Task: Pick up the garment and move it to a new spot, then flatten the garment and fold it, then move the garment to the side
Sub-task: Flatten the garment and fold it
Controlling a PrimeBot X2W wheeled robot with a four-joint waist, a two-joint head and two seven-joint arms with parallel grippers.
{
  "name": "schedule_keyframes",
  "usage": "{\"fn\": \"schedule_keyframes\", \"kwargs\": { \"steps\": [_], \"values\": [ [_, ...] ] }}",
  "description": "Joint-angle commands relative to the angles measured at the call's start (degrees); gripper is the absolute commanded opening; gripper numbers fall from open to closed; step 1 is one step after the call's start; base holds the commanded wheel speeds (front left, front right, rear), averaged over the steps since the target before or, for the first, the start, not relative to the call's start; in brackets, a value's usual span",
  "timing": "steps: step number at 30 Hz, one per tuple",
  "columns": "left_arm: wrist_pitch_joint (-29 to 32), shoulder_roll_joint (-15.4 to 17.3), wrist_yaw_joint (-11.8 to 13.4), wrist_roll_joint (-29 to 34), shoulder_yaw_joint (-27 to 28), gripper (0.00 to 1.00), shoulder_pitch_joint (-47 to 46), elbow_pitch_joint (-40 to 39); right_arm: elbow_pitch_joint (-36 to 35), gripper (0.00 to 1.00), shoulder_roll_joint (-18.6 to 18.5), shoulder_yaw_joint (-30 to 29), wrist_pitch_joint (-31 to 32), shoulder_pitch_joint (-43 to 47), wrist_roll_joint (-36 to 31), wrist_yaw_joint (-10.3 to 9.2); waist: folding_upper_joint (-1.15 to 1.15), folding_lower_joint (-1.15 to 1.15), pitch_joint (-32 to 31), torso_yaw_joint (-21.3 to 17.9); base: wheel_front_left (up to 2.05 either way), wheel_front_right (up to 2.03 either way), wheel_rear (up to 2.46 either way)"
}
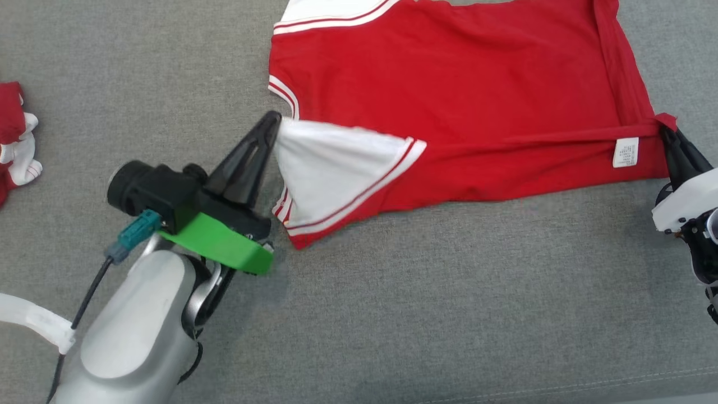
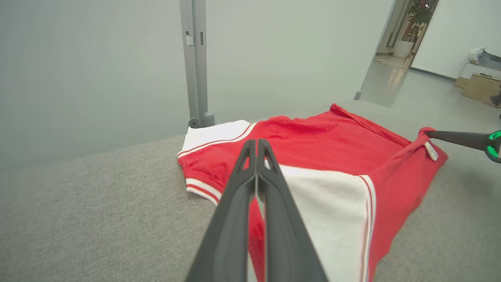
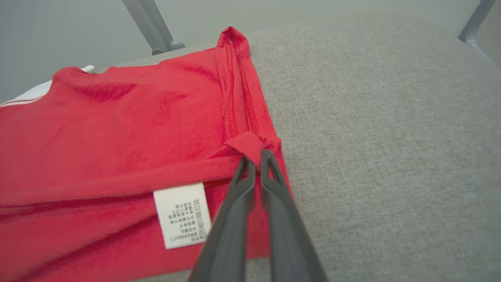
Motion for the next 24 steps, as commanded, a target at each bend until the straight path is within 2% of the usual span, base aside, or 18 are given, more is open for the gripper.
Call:
{"fn": "schedule_keyframes", "kwargs": {
  "steps": [1, 7, 8, 9, 10, 11, 12, 13, 17, 19, 24],
  "values": [
    [-0.3, -0.7, -0.1, 1.1, 1.5, 0.00, -1.2, -0.4, 0.6, 0.00, 0.2, 0.4, -0.6, -1.1, 0.0, -0.10, 0.00, 0.00, 0.9, -0.2, 0.00, 0.00, 0.00],
    [-0.3, -2.4, -0.1, 6.3, 5.0, 0.00, -1.8, -0.7, 3.1, 0.00, 0.9, 2.8, -2.8, -4.1, 0.7, -0.09, 0.00, 0.00, 1.7, -0.8, 0.00, 0.00, 0.00],
    [-0.3, -2.7, -0.1, 6.5, 5.1, 0.00, -1.7, -0.4, 3.6, 0.07, 1.2, 3.3, -3.2, -4.5, 0.9, -0.09, 0.00, 0.00, 1.7, -0.9, 0.00, 0.00, 0.00],
    [-0.3, -3.0, -0.1, 6.5, 5.4, 0.00, -1.5, 0.3, 4.1, 0.35, 1.4, 3.7, -3.5, -5.0, 1.0, -0.09, 0.00, 0.00, 1.7, -1.0, 0.00, 0.00, 0.00],
    [-0.3, -3.4, -0.1, 6.7, 5.8, 0.20, -1.3, 0.9, 4.6, 0.82, 1.6, 4.0, -4.0, -5.4, 1.1, -0.09, 0.00, 0.00, 1.6, -1.1, 0.00, 0.00, 0.00],
    [-0.3, -3.9, -0.1, 7.1, 6.6, 0.73, -1.2, 1.2, 5.0, 1.00, 1.7, 4.2, -4.7, -5.6, 1.2, -0.09, 0.00, 0.00, 1.5, -1.1, 0.00, 0.00, 0.00],
    [-0.3, -3.9, -0.1, 7.1, 6.6, 0.73, -1.2, 1.2, 5.0, 1.00, 1.7, 4.2, -4.7, -5.6, 1.2, -0.09, 0.00, 0.00, 1.5, -1.1, 0.00, 0.00, 0.00],
    [-0.3, -4.6, -0.1, 7.2, 7.7, 1.00, -0.9, 1.4, 5.3, 1.00, 1.8, 4.4, -5.4, -5.8, 1.3, -0.09, 0.00, 0.00, 1.3, -1.1, 0.00, 0.00, 0.00],
    [-0.3, -8.1, -0.1, 9.5, 13.0, 1.00, 2.1, 0.0, 3.2, 1.00, 1.7, 3.7, -7.4, -4.8, 0.9, -0.08, 0.00, 0.00, 0.3, -0.9, 0.00, 0.00, 0.00],
    [-0.3, -9.9, -0.1, 9.8, 15.6, 1.00, 4.5, -1.3, -0.5, 1.00, 1.3, -0.4, -7.5, -3.4, -0.4, -0.09, 0.00, 0.00, -0.4, -0.8, 0.00, 0.00, 0.00],
    [-0.3, -13.6, -0.1, 6.3, 17.6, 1.00, 14.4, -1.6, -10.3, 1.00, 4.2, -9.6, -7.5, 6.0, -5.1, -0.08, 0.00, 0.00, -2.5, -0.7, 0.00, 0.00, 0.00]
  ]
}}
